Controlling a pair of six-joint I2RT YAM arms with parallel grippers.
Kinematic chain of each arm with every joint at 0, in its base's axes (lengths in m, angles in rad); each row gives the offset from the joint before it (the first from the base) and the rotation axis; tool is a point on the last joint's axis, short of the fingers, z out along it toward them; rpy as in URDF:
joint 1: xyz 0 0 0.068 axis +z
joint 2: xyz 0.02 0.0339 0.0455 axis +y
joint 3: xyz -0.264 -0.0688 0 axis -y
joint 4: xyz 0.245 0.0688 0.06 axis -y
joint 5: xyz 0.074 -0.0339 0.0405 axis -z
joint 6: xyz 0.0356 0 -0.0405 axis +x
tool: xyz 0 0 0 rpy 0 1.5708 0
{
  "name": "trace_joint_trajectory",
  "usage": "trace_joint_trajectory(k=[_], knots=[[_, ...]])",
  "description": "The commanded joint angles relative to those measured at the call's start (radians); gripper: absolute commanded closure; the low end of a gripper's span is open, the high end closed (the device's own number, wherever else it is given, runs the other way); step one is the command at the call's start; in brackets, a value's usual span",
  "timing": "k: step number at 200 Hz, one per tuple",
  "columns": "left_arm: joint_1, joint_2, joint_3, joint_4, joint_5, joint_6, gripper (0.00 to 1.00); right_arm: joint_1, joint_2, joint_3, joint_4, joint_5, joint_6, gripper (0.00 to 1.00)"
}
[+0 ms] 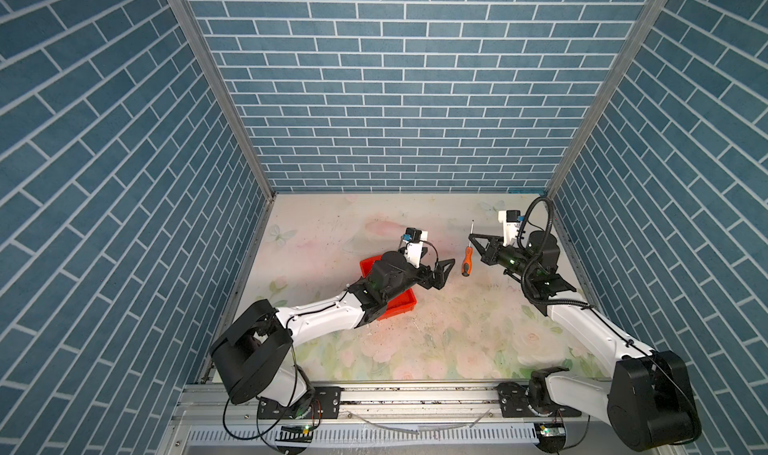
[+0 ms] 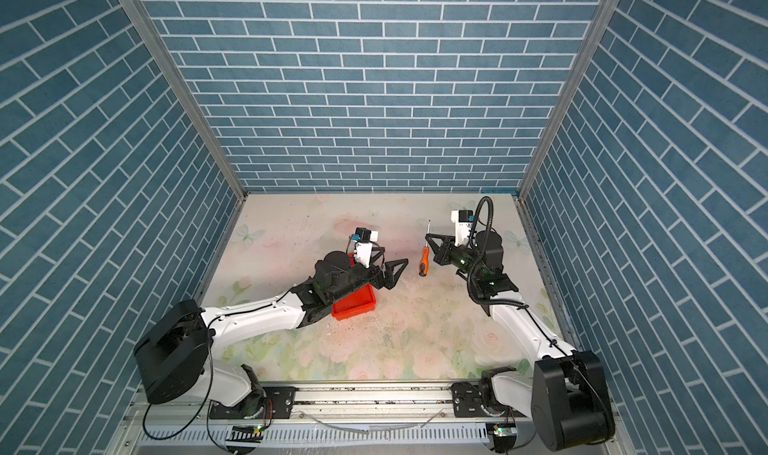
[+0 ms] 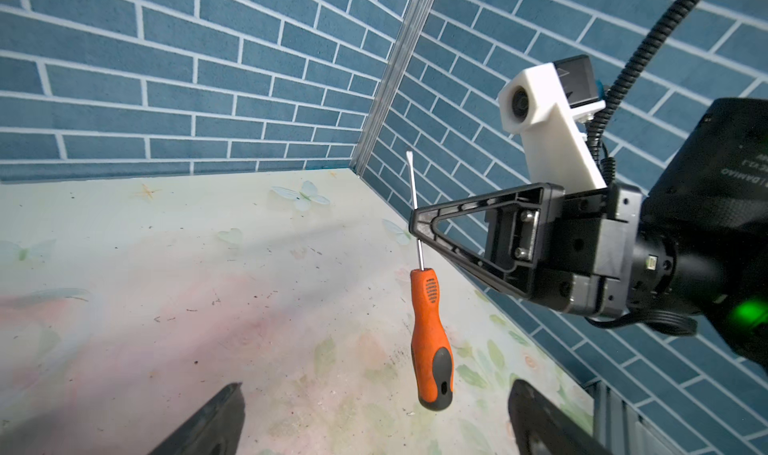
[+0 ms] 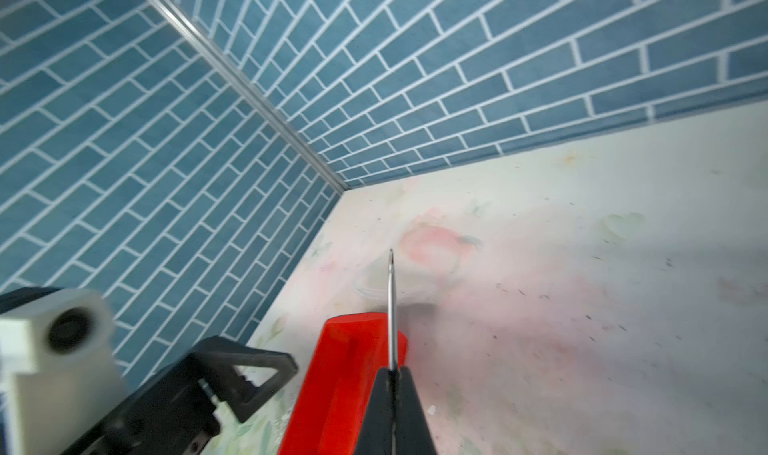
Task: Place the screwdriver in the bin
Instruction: 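Lift the screwdriver with the right gripper and pass it into the left gripper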
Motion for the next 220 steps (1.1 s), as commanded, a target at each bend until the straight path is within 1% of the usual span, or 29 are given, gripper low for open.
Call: trace_joint_trajectory(k=[1, 21, 34, 48, 67, 94, 121, 135, 157, 173, 220], knots=[[0.003, -0.025, 0.024, 0.013, 0.095, -0.045, 0.00, -0.003, 0.021, -0.013, 0.198, -0.175, 0.083, 1.00], [0.002, -0.007, 0.041, 0.036, 0.133, -0.068, 0.02, -0.004, 0.063, -0.013, 0.317, -0.253, 0.157, 1.00], [0.003, 0.008, 0.059, 0.047, 0.160, -0.086, 0.06, -0.003, 0.092, -0.013, 0.409, -0.284, 0.216, 1.00], [0.002, 0.024, 0.089, 0.046, 0.196, -0.106, 0.09, -0.003, 0.110, -0.013, 0.476, -0.299, 0.258, 1.00], [0.003, 0.049, 0.111, 0.059, 0.242, -0.119, 0.12, -0.003, 0.115, -0.015, 0.509, -0.303, 0.276, 1.00], [0.004, 0.065, 0.113, 0.054, 0.237, -0.136, 0.21, -0.003, 0.119, -0.006, 0.544, -0.357, 0.301, 1.00], [0.006, 0.070, 0.129, 0.058, 0.253, -0.147, 0.28, -0.003, 0.134, -0.009, 0.653, -0.408, 0.383, 1.00], [0.006, 0.073, 0.140, 0.051, 0.251, -0.142, 0.35, -0.003, 0.142, -0.011, 0.706, -0.423, 0.420, 1.00], [0.007, 0.081, 0.145, 0.051, 0.252, -0.137, 0.48, -0.004, 0.153, -0.003, 0.711, -0.434, 0.428, 1.00], [0.007, 0.086, 0.149, 0.051, 0.254, -0.139, 0.50, -0.003, 0.156, 0.001, 0.716, -0.442, 0.428, 1.00], [0.007, 0.083, 0.147, 0.066, 0.249, -0.134, 0.70, -0.002, 0.177, 0.017, 0.710, -0.462, 0.430, 1.00]])
